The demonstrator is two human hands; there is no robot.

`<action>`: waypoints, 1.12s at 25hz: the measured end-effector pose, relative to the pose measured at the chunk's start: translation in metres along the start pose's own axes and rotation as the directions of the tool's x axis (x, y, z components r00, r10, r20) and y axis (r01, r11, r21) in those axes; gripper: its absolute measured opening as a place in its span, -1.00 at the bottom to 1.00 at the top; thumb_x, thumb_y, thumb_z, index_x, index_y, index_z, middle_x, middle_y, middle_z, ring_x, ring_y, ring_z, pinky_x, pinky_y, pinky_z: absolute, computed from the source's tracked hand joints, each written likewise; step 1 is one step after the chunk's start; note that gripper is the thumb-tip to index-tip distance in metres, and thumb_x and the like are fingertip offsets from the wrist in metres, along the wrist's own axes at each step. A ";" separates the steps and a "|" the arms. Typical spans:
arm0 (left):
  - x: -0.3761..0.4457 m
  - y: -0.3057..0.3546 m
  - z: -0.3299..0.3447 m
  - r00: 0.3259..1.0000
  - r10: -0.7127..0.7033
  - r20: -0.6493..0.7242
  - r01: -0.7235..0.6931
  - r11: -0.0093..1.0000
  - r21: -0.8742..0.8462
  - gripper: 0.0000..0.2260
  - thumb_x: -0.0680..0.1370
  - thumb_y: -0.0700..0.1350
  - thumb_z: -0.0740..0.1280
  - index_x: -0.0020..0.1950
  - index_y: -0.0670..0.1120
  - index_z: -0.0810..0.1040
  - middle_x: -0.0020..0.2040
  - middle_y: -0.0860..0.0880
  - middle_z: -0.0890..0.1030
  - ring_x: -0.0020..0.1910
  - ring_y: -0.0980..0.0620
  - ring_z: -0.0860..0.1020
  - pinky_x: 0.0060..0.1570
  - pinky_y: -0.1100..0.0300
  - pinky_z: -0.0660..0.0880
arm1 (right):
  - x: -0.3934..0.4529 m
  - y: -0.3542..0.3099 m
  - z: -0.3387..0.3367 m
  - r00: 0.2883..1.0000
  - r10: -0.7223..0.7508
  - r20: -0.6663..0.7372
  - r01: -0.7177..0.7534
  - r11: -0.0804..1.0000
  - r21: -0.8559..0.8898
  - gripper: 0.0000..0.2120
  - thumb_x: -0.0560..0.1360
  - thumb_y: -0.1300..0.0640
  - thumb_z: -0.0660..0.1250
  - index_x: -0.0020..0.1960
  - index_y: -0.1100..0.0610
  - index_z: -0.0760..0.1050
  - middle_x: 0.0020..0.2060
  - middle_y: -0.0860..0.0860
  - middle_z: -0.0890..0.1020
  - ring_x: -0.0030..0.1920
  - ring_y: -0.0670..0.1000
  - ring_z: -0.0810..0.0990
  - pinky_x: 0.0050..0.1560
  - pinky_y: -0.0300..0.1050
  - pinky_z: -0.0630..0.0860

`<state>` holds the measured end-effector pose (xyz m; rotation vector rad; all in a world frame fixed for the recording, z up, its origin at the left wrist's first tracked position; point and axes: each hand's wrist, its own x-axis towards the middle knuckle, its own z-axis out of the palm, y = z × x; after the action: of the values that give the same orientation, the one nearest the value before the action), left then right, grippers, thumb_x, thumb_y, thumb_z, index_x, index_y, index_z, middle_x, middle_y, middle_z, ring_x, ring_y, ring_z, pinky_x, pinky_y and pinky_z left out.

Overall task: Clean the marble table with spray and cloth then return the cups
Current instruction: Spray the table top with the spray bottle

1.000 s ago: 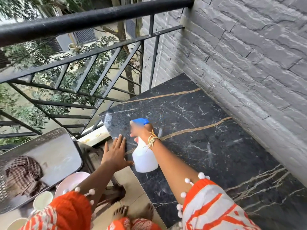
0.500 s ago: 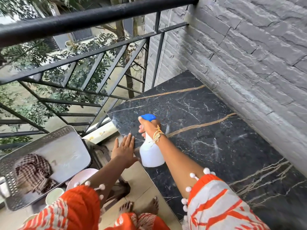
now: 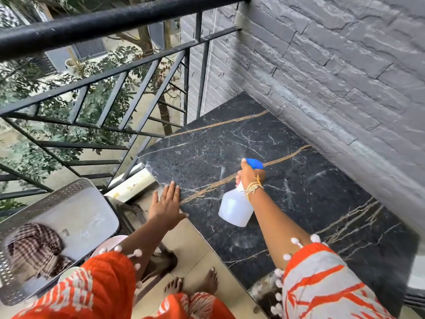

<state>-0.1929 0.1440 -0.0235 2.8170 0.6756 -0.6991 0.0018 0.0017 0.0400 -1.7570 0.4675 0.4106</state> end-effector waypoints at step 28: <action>-0.046 -0.060 0.021 0.995 -0.051 -0.088 0.011 0.913 -0.409 -0.46 0.58 0.22 0.13 0.50 0.01 0.23 0.53 -0.06 0.22 0.44 -0.08 0.33 0.33 -0.05 0.34 | -0.114 0.049 0.089 0.847 -0.014 0.532 0.132 0.974 -0.185 -0.80 0.45 -0.03 0.45 -0.28 0.05 0.57 -0.50 0.02 0.60 -0.44 0.14 0.52 -0.53 -0.16 0.41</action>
<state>-0.2654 0.1741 -0.0225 2.4675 0.7803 -0.3712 -0.1232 0.0893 0.0371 -1.7659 -0.0458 0.8880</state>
